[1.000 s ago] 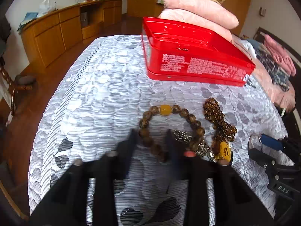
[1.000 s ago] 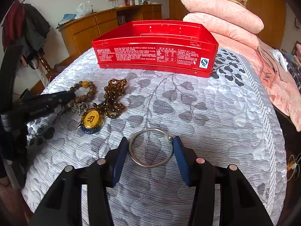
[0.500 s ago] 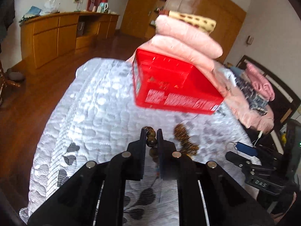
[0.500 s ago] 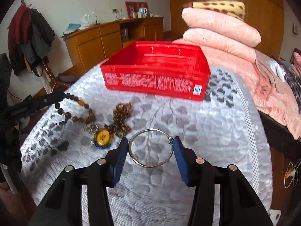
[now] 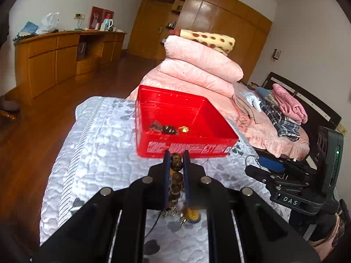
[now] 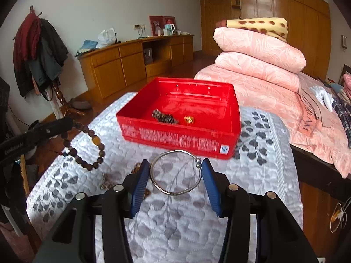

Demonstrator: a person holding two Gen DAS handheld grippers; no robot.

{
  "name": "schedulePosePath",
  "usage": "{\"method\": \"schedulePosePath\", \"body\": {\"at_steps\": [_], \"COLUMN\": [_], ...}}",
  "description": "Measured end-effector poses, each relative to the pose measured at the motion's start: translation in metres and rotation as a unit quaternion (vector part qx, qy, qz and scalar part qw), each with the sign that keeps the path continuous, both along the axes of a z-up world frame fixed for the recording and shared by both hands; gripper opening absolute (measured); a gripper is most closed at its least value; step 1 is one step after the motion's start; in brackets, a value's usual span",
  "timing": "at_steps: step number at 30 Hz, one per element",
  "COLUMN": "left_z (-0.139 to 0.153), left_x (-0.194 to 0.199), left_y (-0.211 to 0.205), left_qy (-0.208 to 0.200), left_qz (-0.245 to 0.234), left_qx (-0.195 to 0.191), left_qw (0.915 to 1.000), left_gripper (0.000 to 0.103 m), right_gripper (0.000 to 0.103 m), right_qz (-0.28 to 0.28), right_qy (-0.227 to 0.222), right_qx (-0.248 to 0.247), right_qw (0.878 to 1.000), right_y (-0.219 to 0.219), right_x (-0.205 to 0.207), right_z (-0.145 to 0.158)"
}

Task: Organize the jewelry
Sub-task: 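Carry the wooden bracelet and silver ring into the red tin and release both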

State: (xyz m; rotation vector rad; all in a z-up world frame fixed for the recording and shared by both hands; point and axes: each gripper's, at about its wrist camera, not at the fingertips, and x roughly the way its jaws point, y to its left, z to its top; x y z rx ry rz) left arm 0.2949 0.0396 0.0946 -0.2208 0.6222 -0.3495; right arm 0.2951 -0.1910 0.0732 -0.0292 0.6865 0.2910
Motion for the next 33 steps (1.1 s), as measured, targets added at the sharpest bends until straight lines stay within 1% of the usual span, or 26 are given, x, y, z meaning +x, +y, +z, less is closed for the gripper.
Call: {"method": "schedulePosePath", "body": {"at_steps": [4, 8, 11, 15, 18, 24, 29, 31, 32, 33], "left_z": [0.008, 0.023, 0.037, 0.044, 0.038, 0.008, -0.012, -0.016, -0.018, -0.019], "left_x": [0.013, 0.03, 0.048, 0.078, 0.104, 0.15, 0.167, 0.168, 0.169, 0.17], "left_y": [-0.01, -0.022, -0.031, -0.041, -0.049, -0.055, -0.055, -0.053, -0.054, -0.053], "left_qy": [-0.006, -0.02, -0.036, -0.044, -0.038, 0.0, 0.022, 0.024, 0.025, 0.027], "left_qz": [-0.012, -0.022, -0.025, -0.021, -0.019, -0.016, -0.012, -0.007, -0.007, -0.006], "left_qx": [-0.006, -0.002, -0.001, -0.001, 0.003, 0.004, 0.016, 0.022, 0.028, 0.035], "left_qw": [0.9999, 0.9996, 0.999, 0.9988, 0.9991, 0.9999, 0.9996, 0.9995, 0.9993, 0.999], "left_gripper": [0.01, 0.01, 0.01, 0.01, 0.01, 0.01, 0.011, 0.012, 0.017, 0.026], "right_gripper": [0.049, 0.049, 0.049, 0.049, 0.049, 0.049, 0.05, 0.051, 0.052, 0.053], "right_qz": [0.001, 0.003, 0.003, 0.002, 0.003, -0.003, -0.016, -0.022, -0.024, -0.026], "right_qy": [-0.007, -0.013, -0.016, -0.011, -0.002, 0.028, 0.045, 0.046, 0.046, 0.046], "right_qx": [0.003, 0.007, 0.005, 0.007, 0.009, 0.013, 0.021, 0.023, 0.027, 0.029], "right_qw": [1.0, 1.0, 1.0, 1.0, 1.0, 1.0, 0.999, 0.998, 0.998, 0.998], "right_y": [-0.001, -0.003, -0.002, -0.001, -0.001, -0.004, -0.012, -0.016, -0.019, -0.021], "right_x": [0.016, 0.036, 0.055, 0.084, 0.104, 0.142, 0.158, 0.16, 0.161, 0.161], "right_z": [0.01, 0.02, 0.027, 0.028, 0.023, -0.001, -0.016, -0.019, -0.02, -0.019]}}
